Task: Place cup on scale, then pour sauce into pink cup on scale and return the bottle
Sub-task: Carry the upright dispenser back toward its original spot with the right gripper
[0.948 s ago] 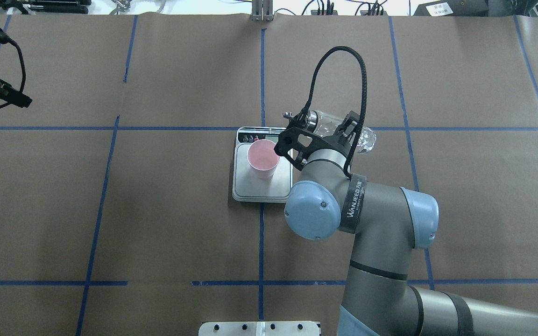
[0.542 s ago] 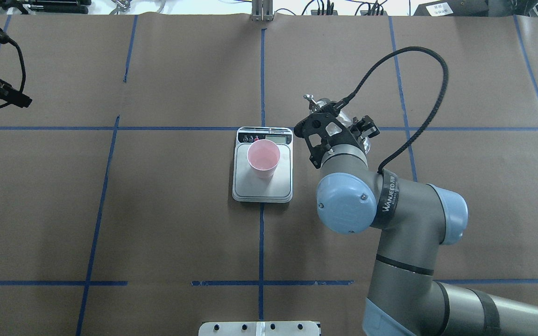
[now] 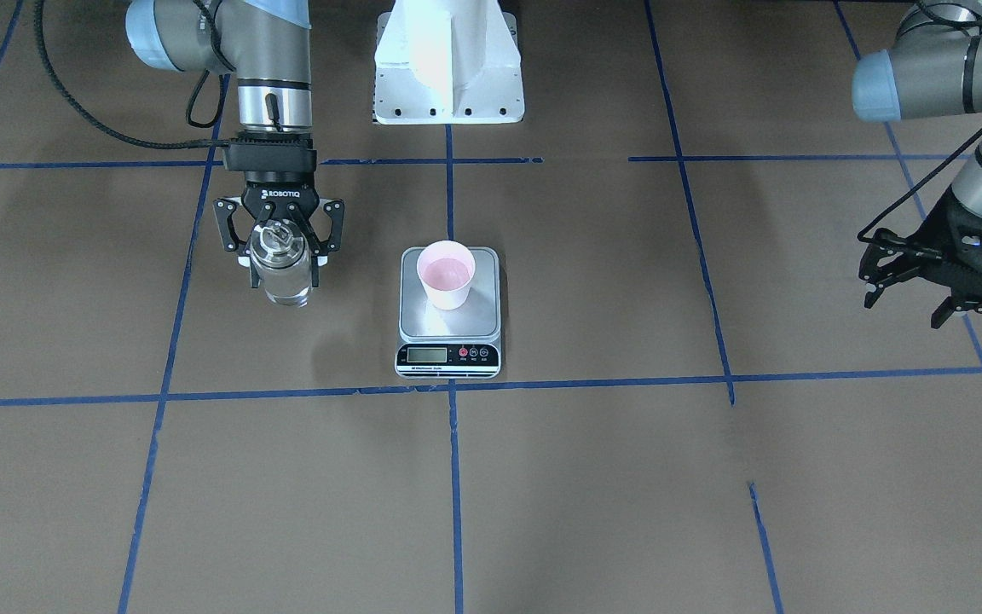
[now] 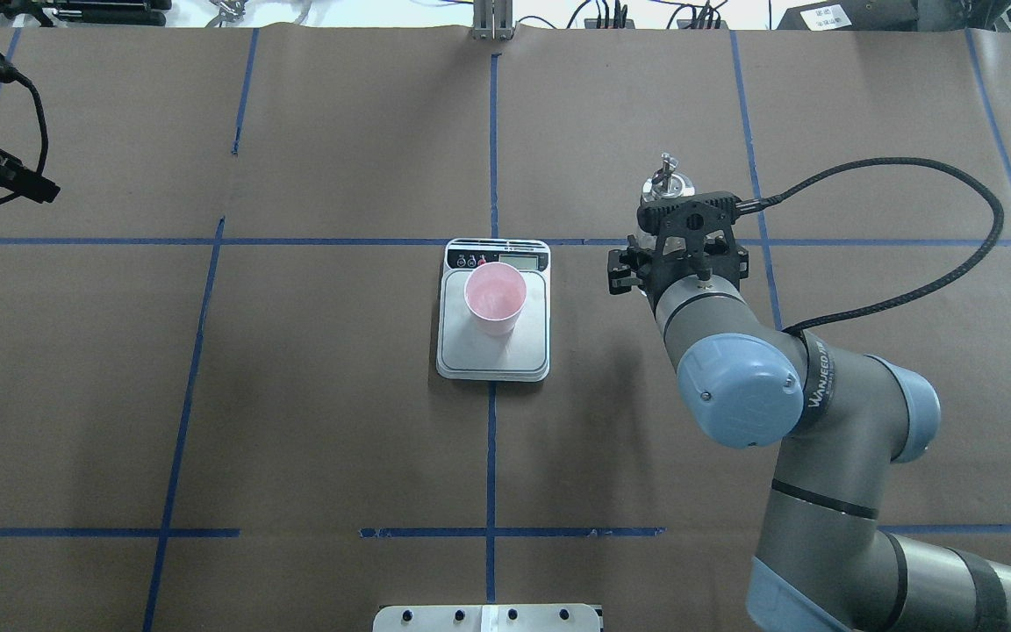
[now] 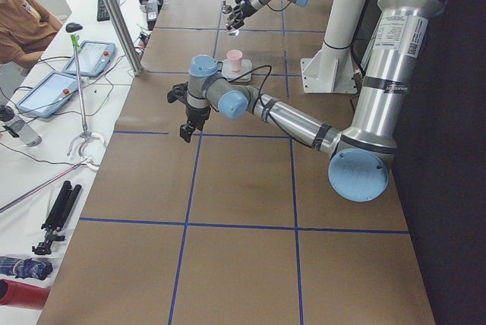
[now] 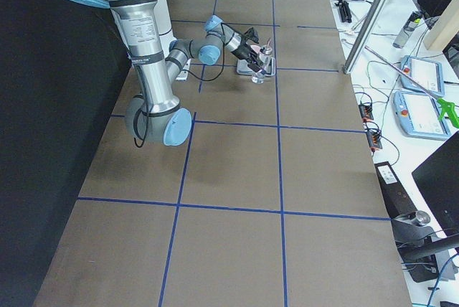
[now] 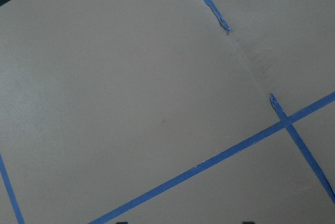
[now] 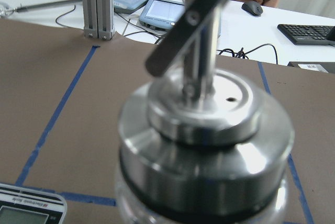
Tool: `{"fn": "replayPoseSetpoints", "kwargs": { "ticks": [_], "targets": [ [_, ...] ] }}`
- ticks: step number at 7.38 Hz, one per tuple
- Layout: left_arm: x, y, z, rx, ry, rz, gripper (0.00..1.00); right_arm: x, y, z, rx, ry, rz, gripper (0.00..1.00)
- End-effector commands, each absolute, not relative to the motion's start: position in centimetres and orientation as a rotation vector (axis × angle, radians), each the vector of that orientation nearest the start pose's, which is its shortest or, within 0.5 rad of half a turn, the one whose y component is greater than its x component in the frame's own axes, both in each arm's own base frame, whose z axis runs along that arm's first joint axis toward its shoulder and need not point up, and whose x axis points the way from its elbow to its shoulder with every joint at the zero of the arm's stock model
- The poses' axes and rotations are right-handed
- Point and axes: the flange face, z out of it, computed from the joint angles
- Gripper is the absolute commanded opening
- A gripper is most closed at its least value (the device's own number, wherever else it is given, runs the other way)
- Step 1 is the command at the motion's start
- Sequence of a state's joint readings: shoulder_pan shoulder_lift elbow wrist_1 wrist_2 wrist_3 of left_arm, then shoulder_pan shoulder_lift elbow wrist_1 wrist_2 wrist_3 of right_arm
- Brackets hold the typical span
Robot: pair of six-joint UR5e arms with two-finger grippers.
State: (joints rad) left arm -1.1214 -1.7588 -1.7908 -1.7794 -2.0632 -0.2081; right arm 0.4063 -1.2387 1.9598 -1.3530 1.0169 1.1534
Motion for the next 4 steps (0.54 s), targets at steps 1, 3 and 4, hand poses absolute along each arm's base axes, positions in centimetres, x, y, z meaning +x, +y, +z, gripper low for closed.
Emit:
{"fn": "replayPoseSetpoints", "kwargs": {
  "ticks": [1, 3, 4],
  "targets": [
    [16.9, -55.2, 43.4, 0.43, 0.65, 0.381, 0.78, -40.6, -38.9, 31.0, 0.829, -0.697, 0.357, 0.0],
    [16.8, -54.9, 42.6, 0.441, 0.655, 0.379, 0.78, -39.8, -39.2, 32.7, 0.798, -0.719, 0.452, 0.0],
    [16.9, -54.9, 42.6, 0.441, 0.655, 0.381, 0.78, -39.6, -38.9, 35.2, 0.778, -0.694, 0.468, 0.0]
  ]
}}
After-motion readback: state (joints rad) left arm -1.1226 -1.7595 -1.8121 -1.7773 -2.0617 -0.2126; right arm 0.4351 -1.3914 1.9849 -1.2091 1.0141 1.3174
